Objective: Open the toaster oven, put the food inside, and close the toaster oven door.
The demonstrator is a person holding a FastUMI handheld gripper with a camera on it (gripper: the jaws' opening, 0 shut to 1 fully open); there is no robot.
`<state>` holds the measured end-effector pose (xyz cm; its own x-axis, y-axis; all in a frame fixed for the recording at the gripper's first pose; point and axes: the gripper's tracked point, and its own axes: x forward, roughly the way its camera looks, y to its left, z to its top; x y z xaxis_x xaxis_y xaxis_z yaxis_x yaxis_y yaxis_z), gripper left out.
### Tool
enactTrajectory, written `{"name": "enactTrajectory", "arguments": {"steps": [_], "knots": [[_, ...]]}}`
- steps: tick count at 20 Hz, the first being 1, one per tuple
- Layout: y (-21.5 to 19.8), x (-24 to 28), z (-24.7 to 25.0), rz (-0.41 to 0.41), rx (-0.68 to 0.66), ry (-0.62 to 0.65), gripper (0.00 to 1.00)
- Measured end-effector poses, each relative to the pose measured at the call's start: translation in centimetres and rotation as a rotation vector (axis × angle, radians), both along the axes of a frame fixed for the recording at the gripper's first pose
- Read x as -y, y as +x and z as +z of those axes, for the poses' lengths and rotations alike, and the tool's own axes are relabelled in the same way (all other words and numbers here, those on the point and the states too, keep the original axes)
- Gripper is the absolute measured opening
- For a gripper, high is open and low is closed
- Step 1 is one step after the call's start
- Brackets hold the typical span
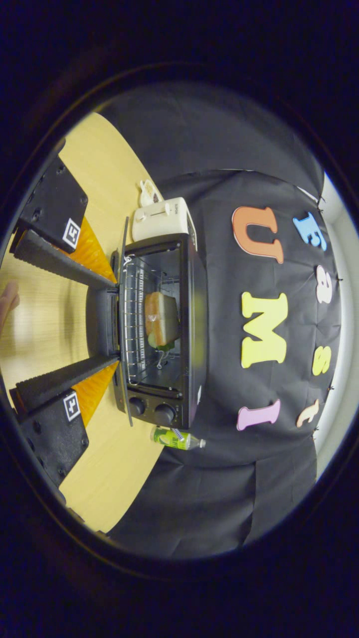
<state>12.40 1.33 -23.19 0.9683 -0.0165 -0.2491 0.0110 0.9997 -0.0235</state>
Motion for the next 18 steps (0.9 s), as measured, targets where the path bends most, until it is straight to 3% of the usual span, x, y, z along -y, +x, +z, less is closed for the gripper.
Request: {"name": "enactTrajectory", "arguments": {"steps": [8,12,18], "knots": [[0.4,0.6,5.1,0.001,0.202,-0.042,0.9],[-2.7,1.2,5.5,0.007,0.208,0.004,0.89],[-5.8,2.8,10.3,-0.003,0.222,0.04,0.89]]}}
